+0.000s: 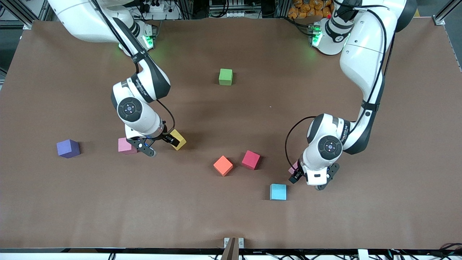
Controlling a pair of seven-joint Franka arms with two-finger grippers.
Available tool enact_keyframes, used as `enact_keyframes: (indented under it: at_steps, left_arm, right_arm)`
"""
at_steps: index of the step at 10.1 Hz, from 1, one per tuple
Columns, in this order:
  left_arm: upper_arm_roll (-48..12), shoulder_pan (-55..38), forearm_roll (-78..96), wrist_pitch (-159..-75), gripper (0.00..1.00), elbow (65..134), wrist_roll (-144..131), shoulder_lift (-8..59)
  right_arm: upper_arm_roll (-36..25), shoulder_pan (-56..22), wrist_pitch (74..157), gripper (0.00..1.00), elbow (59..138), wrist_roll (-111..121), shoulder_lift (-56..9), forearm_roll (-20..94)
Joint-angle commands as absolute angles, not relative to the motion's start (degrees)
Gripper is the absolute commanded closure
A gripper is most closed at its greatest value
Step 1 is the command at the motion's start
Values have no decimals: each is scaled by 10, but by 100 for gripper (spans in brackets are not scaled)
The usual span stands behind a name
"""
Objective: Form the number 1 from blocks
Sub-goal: 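Move the right gripper to the yellow cube and grasp it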
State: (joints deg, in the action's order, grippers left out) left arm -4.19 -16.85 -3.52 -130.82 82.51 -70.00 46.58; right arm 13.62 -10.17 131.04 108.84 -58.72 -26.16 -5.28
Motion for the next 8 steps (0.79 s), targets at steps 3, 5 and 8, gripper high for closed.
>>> enact_keyframes:
  at_steps: [3, 5, 8]
  left_arm:
    - [-41, -170, -54, -1308, 100, 825, -718, 467]
    - [-43, -177, -72, -1292, 100, 825, -715, 457]
    - [-47, -222, -112, -1209, 100, 824, -715, 407]
  right_arm:
    - [134, -104, 1376, 0, 1114, -595, -285, -34]
    - [128, -105, 1395, 0, 1114, -596, -297, -34]
    - [127, -107, 1405, 0, 1114, -601, -311, -34]
